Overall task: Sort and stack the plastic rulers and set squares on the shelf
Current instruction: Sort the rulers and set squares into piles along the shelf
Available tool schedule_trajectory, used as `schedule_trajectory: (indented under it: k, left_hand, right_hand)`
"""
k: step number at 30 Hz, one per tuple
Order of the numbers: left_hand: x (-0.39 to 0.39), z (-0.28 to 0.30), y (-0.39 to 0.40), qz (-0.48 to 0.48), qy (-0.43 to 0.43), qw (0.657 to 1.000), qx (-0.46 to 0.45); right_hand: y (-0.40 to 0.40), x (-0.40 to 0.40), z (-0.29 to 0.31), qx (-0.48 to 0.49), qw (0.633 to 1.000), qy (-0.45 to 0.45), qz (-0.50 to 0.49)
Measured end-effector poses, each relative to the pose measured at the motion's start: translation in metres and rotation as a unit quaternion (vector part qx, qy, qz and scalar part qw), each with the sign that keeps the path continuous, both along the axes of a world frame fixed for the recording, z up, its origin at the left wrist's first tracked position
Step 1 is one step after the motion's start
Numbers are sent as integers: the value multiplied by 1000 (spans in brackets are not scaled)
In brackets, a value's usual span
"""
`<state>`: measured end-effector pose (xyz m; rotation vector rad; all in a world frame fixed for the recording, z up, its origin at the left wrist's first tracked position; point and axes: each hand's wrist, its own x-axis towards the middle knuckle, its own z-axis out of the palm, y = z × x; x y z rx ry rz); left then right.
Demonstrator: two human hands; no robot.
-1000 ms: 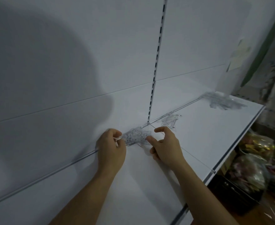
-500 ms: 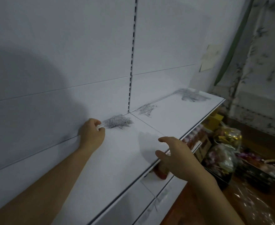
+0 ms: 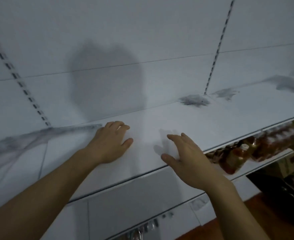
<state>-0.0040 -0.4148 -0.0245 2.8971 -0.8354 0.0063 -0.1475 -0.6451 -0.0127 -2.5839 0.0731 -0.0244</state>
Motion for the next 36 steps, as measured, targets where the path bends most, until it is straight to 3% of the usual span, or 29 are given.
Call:
schedule_trajectory:
  k: [9, 14, 22, 29, 36]
  left_hand:
    - [-55, 13, 208, 201, -21, 979, -34]
    - [-57, 10, 293, 264, -27, 963, -54]
    - [-10, 10, 346, 230, 0, 970, -78]
    - [29, -2, 359, 144, 46, 987, -52]
    - [51, -26, 372, 118, 8, 975, -187]
  right_hand:
    - [174, 85, 14, -50, 977, -19, 204]
    - [257, 123, 13, -86, 966, 3, 244]
    - [299, 198, 9, -164, 973, 43, 154]
    - [335, 226, 6, -150, 974, 38, 165]
    - [336, 232, 6, -111, 982, 12, 153]
